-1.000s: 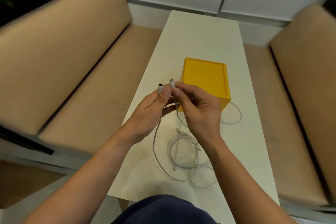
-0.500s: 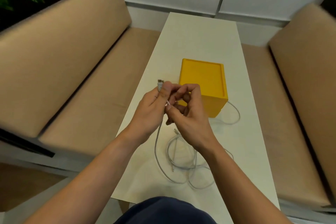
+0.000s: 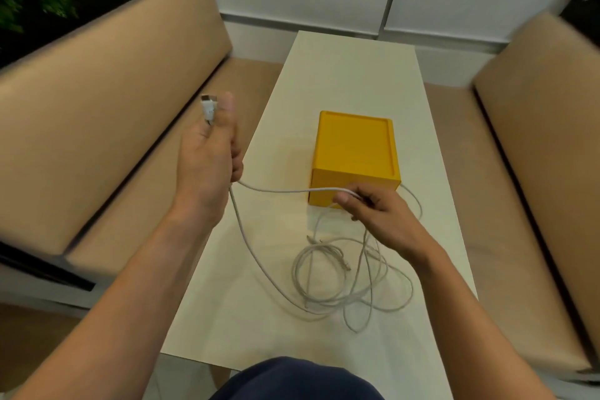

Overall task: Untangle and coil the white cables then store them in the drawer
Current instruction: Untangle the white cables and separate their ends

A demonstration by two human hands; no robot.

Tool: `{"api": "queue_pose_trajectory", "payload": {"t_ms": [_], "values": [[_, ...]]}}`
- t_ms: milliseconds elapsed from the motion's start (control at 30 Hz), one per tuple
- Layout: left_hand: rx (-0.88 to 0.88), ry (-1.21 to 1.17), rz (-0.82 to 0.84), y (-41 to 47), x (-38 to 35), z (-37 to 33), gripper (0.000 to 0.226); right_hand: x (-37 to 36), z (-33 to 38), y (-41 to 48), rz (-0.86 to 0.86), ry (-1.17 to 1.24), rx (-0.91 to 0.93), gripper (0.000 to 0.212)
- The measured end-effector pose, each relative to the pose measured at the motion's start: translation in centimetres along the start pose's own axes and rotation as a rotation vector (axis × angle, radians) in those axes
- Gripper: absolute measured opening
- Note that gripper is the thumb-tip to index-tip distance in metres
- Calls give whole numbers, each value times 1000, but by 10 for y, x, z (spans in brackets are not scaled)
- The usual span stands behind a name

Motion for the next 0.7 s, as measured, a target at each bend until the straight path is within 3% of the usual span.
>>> {"api": "queue_pose_trajectory", "payload": {"t_ms": [100,200,267,333,433,567,700], "values": [[-82,258,22,-4,-9,7,47,6,22,5,-85,27,54,22],[-107,470,143,-11,-32,17,22,8,51,10,-171,-31,204,21],[-128,661,307,-18,-51,27,24,7,66,10,-195,-22,288,21],[-132,748,408,-20,-59,34,31,9,71,10,-210,2,319,36],[-177,667,397,-23,-56,24,37,14,57,13,-174,-85,257,48],[-173,403,362,-27,-48,4,47,-1,1,16,111,-542,161,15],[-223,286,322,-27,-31,-15,47,1,-57,4,208,-571,-118,30]]}}
Point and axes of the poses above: each hand's wrist, its own y-axis towards the middle knuckle, its own x-axis out of the back of the hand, z = x × y, the point moved 6 cm from there along y, towards the middle knuckle, and after that the axes turned 14 degrees about x, right-handed, at the moved point
